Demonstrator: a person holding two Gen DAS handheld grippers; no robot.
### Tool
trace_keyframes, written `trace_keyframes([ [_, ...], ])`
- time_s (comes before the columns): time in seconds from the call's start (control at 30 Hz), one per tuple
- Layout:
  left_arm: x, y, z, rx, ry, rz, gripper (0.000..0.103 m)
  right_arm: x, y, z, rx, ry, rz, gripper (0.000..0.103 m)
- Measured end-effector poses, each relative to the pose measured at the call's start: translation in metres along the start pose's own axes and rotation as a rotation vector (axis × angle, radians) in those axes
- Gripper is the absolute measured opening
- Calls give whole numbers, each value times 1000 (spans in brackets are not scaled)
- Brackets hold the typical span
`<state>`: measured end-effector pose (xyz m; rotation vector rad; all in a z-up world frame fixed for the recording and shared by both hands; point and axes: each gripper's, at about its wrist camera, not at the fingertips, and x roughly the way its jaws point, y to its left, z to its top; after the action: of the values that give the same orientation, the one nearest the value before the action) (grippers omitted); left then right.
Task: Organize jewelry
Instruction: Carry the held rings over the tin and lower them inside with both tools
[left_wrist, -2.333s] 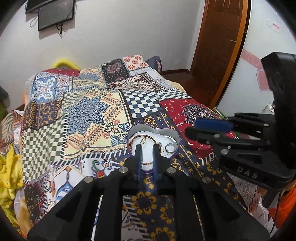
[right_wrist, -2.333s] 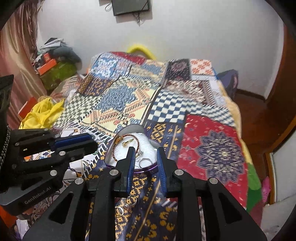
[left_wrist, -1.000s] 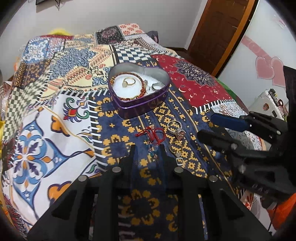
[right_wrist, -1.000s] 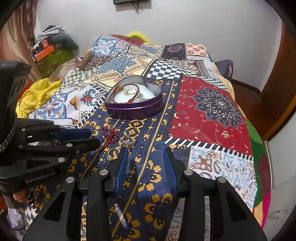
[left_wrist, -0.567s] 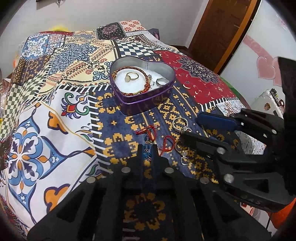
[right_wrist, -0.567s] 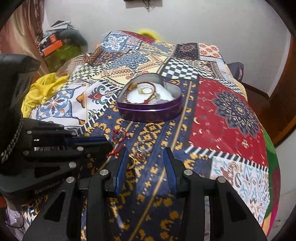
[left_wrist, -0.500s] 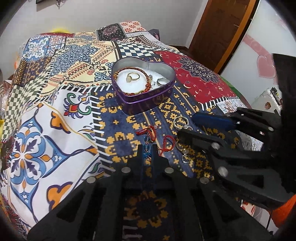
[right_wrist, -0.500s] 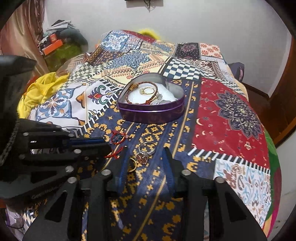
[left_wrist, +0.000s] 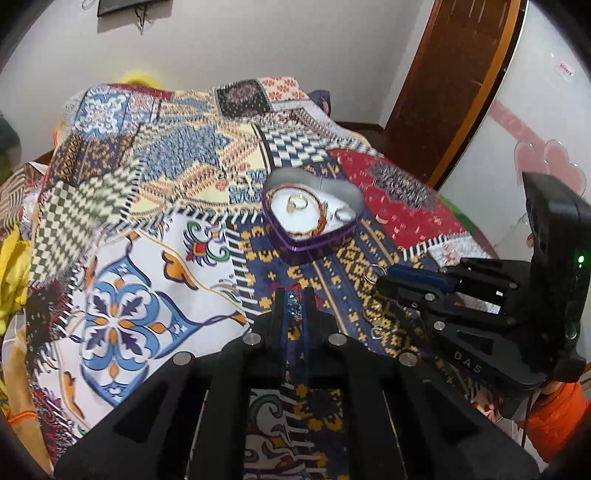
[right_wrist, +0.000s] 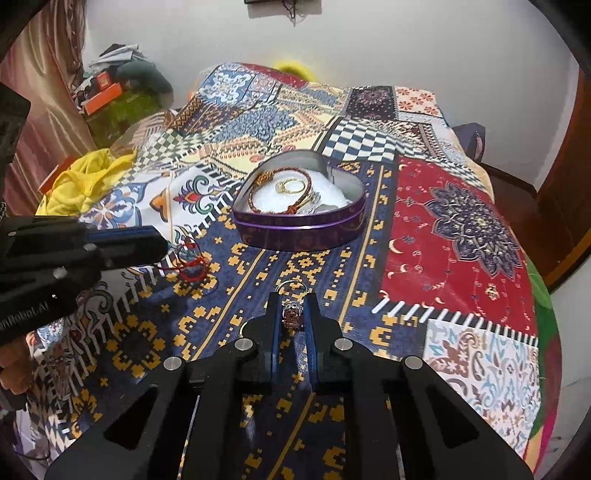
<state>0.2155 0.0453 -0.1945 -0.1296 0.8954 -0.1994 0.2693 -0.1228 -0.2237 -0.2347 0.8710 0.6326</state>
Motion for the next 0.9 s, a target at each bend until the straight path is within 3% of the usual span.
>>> trace_keyframes([
  [0.5,-48,-13,28,20,-141,-12,5,-52,-7,14,38,-121,-22,10],
  [0.9,-53,-16,57,12,-204,-30,5,-64,-12,39,46,-215,-5,10],
])
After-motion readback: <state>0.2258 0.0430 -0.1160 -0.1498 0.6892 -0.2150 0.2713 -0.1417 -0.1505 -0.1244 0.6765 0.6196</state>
